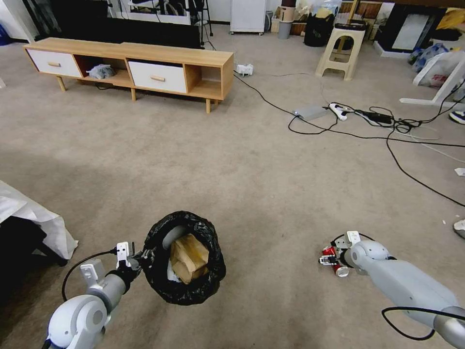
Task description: Pick up the trash bin, then pick up the garbage from the floor and place it into the trash bin.
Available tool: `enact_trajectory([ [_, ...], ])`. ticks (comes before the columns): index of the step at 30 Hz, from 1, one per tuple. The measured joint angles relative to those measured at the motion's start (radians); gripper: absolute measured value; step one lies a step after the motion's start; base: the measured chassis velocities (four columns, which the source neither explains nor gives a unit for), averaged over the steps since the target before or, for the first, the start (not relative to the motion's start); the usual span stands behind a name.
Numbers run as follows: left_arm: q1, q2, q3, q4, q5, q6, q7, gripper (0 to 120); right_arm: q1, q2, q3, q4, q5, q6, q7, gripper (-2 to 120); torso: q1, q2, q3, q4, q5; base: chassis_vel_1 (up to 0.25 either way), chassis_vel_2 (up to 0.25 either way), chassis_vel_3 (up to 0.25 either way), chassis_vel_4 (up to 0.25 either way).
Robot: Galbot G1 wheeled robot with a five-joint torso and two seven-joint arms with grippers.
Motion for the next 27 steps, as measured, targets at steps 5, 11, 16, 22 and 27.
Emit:
enact_trajectory([
  [5,0.001,0.005,-0.005,0.002,-0.002,0.000,0.000,1,0.003,0.006,-0.002,0.001,0.000,-0.002,0.001,73,0.000,0.000,0.000,-0.0002,0.0000,0.000,0.000,0.000,0.000],
  [11,0.000,0.005,-0.004,0.002,-0.004,0.000,0.000,1,0.004,0.006,-0.004,0.006,0.002,-0.005,0.004,60,0.000,0.001,0.000,0.0002,0.0005,0.000,0.000,0.000,0.000],
  [16,0.000,0.005,-0.004,0.002,-0.004,0.000,0.000,1,-0.001,0.001,-0.003,0.019,0.005,-0.006,0.010,50,0.000,0.000,0.000,0.0006,0.0012,0.000,0.000,0.000,0.000],
  [22,0.000,0.004,-0.001,-0.003,-0.004,0.000,-0.001,1,-0.013,-0.010,0.002,0.039,0.011,-0.007,0.022,41,0.000,0.000,0.000,0.0011,0.0021,0.000,0.000,0.000,0.000],
  [27,0.004,0.002,-0.001,-0.012,-0.004,0.001,-0.002,1,-0.023,-0.020,0.006,0.056,0.016,-0.007,0.032,41,0.000,0.000,0.001,0.0011,0.0028,0.000,0.000,0.000,0.000],
])
